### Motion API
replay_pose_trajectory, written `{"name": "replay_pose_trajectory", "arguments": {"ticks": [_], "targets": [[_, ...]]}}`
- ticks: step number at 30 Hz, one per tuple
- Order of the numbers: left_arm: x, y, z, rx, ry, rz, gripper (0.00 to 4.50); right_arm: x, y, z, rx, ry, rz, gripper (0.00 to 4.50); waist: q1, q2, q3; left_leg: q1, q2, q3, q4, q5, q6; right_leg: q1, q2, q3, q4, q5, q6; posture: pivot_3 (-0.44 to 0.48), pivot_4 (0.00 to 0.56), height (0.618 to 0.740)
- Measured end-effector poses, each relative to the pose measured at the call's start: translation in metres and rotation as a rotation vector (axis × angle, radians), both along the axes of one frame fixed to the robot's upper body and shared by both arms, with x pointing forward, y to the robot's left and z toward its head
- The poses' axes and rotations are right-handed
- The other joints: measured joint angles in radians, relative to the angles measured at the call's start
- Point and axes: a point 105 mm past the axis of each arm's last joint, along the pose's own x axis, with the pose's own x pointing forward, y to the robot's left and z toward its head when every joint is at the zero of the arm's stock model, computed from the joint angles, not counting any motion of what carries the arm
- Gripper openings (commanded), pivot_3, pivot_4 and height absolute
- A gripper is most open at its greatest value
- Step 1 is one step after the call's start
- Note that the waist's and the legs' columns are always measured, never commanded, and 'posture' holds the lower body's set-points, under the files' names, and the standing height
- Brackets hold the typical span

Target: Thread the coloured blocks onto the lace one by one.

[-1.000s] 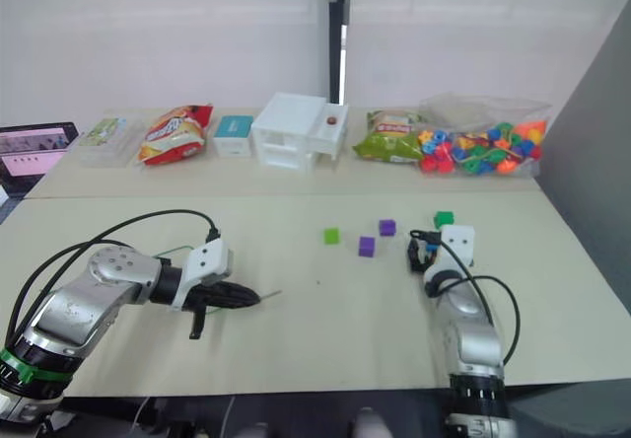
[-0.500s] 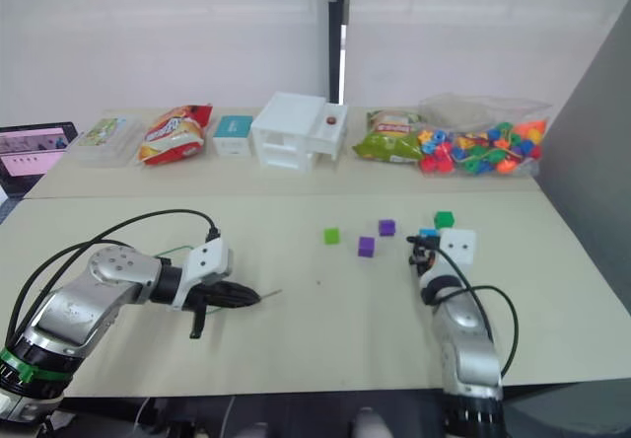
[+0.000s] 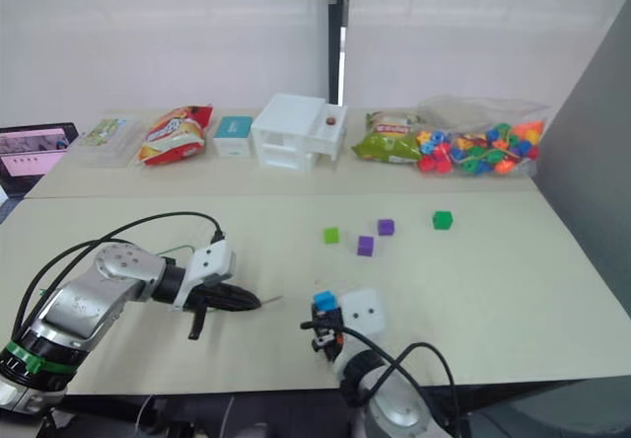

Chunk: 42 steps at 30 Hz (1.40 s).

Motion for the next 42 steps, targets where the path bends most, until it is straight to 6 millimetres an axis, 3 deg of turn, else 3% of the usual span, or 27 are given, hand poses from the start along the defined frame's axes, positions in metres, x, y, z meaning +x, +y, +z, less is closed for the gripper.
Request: {"name": "replay_pose_trajectory", "arguments": {"ticks": [2,5,7,12,14,18,23,25,30,36,42], "targets": [[0.0,0.002,0.002,0.009,0.0,-0.006,0.0,0.002,0.001,-0.016,-0.017,0.056,-0.031,1.17,0.0,0.0,0.0,0.0,0.0,0.0,-0.001,0.0,0.0,-0.001,0.0,0.0,0.001,0.0,0.0,0.0,0.15,0.74],[-0.001,0.003,0.004,0.02,0.0,-0.018,0.0,0.004,0.003,-0.02,0.014,0.078,-0.078,1.17,-0.001,0.0,0.0,0.0,0.0,0.0,-0.001,0.0,0.0,-0.001,0.0,0.0,0.002,0.0,0.0,0.0,0.15,0.74],[-0.001,0.003,0.005,0.022,0.001,-0.023,0.0,0.004,0.001,-0.02,0.026,0.074,-0.086,2.22,-0.001,0.0,0.0,0.0,0.0,0.0,0.0,0.0,0.0,0.0,0.0,0.0,0.002,0.0,0.0,0.0,0.15,0.74],[-0.001,0.003,0.004,0.024,0.006,-0.029,0.0,0.006,-0.001,-0.015,0.044,0.045,-0.099,3.92,-0.001,0.0,0.0,0.0,0.0,0.0,0.0,0.0,0.0,-0.001,0.0,0.0,0.002,0.0,0.0,0.0,0.15,0.74],[-0.001,0.003,0.004,0.024,0.004,-0.028,0.0,0.005,-0.002,-0.002,0.052,-0.003,-0.072,4.48,-0.001,0.0,0.0,0.0,0.0,0.0,0.0,0.0,0.0,-0.001,0.0,0.0,0.002,0.0,0.0,0.0,0.15,0.74],[0.0,0.001,0.002,0.014,-0.003,-0.017,0.0,0.002,-0.004,0.044,0.061,-0.166,0.083,4.48,-0.001,0.0,0.0,0.0,0.0,-0.001,0.0,0.0,0.0,0.0,0.0,-0.001,0.002,0.0,0.0,0.0,0.15,0.74],[-0.004,-0.001,-0.002,0.006,-0.001,-0.005,0.0,-0.012,-0.002,0.06,-0.048,-0.191,0.571,4.48,-0.001,-0.001,0.0,0.001,0.0,-0.001,0.001,0.0,0.0,0.001,0.0,-0.001,0.002,0.0,0.0,0.0,0.15,0.74],[-0.007,-0.002,-0.002,0.005,-0.008,-0.009,0.0,-0.012,-0.007,0.056,-0.142,-0.137,0.807,4.48,-0.003,-0.001,0.001,0.0,0.0,0.0,0.0,0.0,0.0,0.002,0.0,-0.001,-0.002,0.0,0.0,0.0,0.15,0.74],[-0.017,0.001,-0.007,0.019,-0.004,-0.007,0.0,0.015,-0.024,0.048,-0.331,-0.108,1.138,4.48,-0.004,-0.002,0.002,0.001,0.001,0.0,0.0,0.0,0.001,0.001,0.001,-0.001,-0.002,0.0,0.0,0.0,0.15,0.74],[-0.027,0.002,-0.004,0.018,-0.012,-0.006,0.0,0.042,-0.024,0.028,-0.496,-0.133,1.328,4.48,0.0,-0.002,0.002,0.0,0.0,0.0,0.001,0.0,0.001,0.001,-0.001,-0.001,0.0,0.0,0.0,0.0,0.15,0.74],[-0.03,0.004,-0.002,0.021,-0.003,0.03,0.0,0.053,-0.029,0.01,-0.557,-0.134,1.385,4.48,0.003,-0.002,0.002,0.0,0.0,0.0,0.001,0.0,0.001,0.0,-0.001,-0.001,0.003,0.0,0.0,0.0,0.15,0.74]]}}
